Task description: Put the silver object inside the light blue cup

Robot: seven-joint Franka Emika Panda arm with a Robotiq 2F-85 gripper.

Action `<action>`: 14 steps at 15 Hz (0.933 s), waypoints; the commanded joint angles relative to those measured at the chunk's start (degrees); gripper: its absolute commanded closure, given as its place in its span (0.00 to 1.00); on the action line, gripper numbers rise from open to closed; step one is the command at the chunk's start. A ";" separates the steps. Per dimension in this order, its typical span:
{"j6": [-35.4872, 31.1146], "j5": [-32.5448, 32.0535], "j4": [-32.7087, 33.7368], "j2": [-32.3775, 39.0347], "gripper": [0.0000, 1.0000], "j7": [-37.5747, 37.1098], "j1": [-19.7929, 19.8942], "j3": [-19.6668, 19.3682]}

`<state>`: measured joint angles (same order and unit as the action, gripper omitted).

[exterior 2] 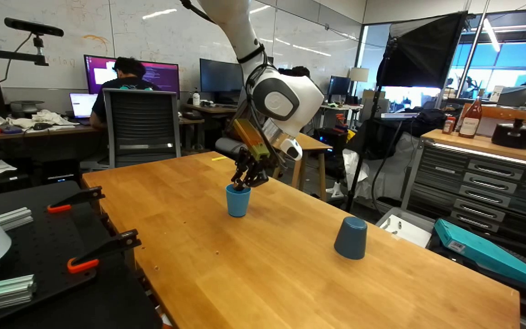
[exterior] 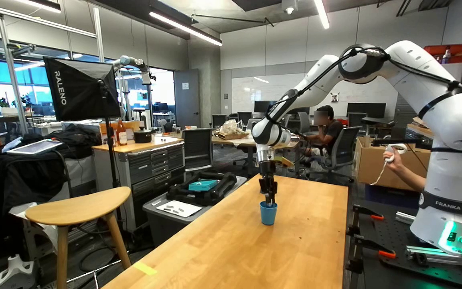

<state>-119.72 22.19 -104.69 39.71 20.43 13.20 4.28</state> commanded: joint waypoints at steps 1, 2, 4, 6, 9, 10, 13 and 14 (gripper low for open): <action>0.87 0.99 1.43 0.81 0.28 -0.25 0.22 0.70; 0.67 0.93 1.28 0.61 0.20 -0.34 0.18 0.67; 1.19 0.36 2.36 0.44 0.05 -0.49 0.35 0.21; 1.25 0.11 2.57 -0.82 0.00 -0.35 0.62 -0.05; 3.01 -1.12 3.89 -3.28 0.00 0.33 1.24 -0.74; 2.99 -2.49 3.25 -5.29 0.00 0.86 1.13 -1.29; -0.55 -9.54 -1.89 -13.41 0.00 3.17 0.13 -3.74; -1.87 -11.63 -3.54 -16.00 0.00 3.25 -0.08 -4.44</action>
<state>-119.32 15.35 -101.80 32.79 21.60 14.15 2.14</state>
